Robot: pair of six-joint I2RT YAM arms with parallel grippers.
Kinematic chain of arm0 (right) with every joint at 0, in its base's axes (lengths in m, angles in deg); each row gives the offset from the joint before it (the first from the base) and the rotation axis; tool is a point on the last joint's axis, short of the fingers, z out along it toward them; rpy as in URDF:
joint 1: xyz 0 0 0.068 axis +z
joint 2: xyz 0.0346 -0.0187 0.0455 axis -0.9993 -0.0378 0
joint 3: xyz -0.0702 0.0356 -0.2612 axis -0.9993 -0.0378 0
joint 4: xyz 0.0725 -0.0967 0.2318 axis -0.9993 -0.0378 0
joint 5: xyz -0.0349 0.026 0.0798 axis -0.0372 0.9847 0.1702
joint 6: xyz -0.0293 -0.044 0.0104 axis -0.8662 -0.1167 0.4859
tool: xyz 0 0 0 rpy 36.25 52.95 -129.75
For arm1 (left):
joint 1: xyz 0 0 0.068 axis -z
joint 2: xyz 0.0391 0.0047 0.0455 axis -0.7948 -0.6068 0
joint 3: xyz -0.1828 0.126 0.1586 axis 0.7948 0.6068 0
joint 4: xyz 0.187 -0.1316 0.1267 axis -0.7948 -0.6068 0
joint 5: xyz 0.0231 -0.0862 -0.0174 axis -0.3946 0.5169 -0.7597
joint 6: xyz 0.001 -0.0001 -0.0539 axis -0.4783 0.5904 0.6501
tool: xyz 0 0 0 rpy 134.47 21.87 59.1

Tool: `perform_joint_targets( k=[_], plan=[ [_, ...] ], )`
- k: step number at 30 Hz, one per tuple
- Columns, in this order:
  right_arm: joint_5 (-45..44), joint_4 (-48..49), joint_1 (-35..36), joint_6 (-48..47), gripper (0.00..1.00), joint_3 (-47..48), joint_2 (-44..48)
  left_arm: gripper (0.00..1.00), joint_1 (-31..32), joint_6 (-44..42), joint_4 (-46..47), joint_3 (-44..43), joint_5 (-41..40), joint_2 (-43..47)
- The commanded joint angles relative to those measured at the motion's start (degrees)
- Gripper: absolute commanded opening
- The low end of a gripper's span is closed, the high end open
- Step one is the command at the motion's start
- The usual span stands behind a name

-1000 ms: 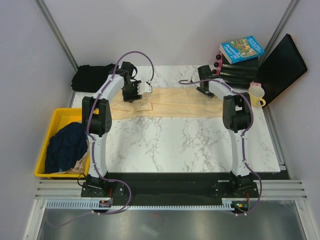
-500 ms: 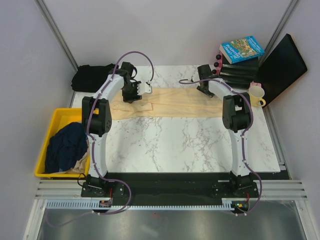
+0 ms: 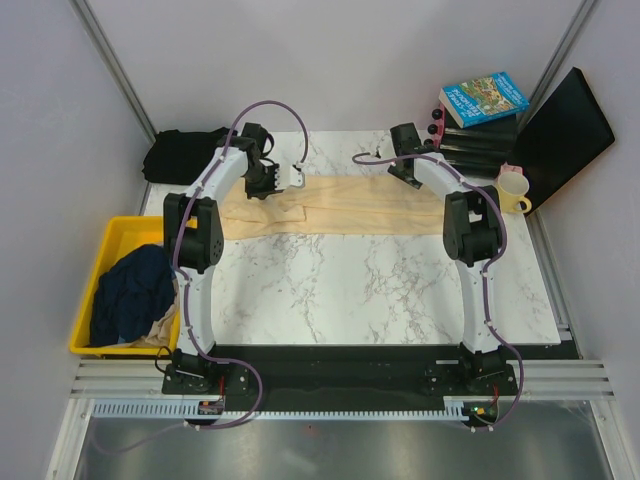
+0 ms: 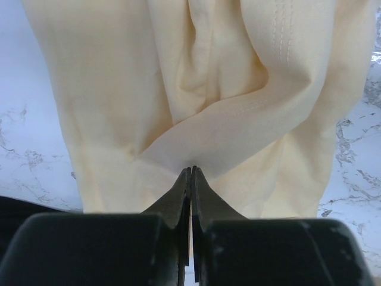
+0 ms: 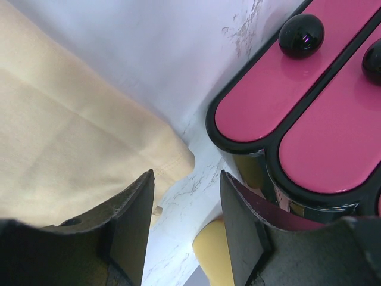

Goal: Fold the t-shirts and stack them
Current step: Fold the other side of the tshirt into a rectangle

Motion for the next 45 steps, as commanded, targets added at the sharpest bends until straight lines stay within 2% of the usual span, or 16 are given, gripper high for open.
perform_joint_targets(
  k=[1,3,4,5,6,9,10,15,25,26,27,29,45],
  plan=[
    [0.97,-0.57,0.65,-0.04,0.56,2.52,3.32,0.02,-0.28,-0.68,-2.23,-2.46,1.66,-0.17],
    [1.15,-0.93,0.92,0.13,0.56,2.34,3.14,0.02,-0.36,-0.59,-2.58,-2.9,1.92,0.1],
    [1.33,-1.01,1.35,0.22,0.56,2.34,3.05,0.06,-0.36,-0.59,-2.59,-3.07,1.92,0.01],
    [1.5,-1.1,1.53,0.31,0.56,2.34,2.88,0.17,-0.36,-0.5,-2.59,-3.6,1.92,-0.08],
    [1.59,-1.1,1.79,0.22,0.56,2.34,2.88,0.32,-0.36,-0.33,-3.02,-4.04,2.1,-0.16],
    [1.76,-1.28,2.15,0.4,0.56,2.34,2.79,0.47,-0.71,-0.41,-5.65,-6.32,5.16,-0.25],
    [1.77,-1.28,2.23,0.66,0.56,2.34,2.79,0.47,-0.8,-0.5,-7.49,-6.85,5.87,-0.25],
    [2.03,-1.54,2.59,0.84,0.56,2.26,2.79,0.42,-0.72,-2.08,-9.96,-7.56,7.11,-1.83],
    [1.94,-1.63,3.2,0.49,0.56,2.26,2.79,0.41,-0.72,-3.66,-13.13,-9.93,4.82,-6.84],
    [1.94,-1.63,3.2,0.49,0.56,2.17,2.88,0.37,-0.72,-3.66,-13.05,-10.36,4.65,-7.19],
    [1.94,-1.8,3.29,0.66,0.56,2.17,2.79,0.22,-0.72,-3.66,-13.04,-10.54,4.47,-7.46],
    [2.12,-1.81,3.55,0.75,0.56,1.99,2.79,0.02,-0.72,-3.49,-13.13,-10.72,4.12,-7.29],
    [2.21,-1.98,4.17,-0.22,0.56,2.34,2.09,0.02,-0.89,-3.93,-16.03,-6.85,1.04,1.15]
  ],
)
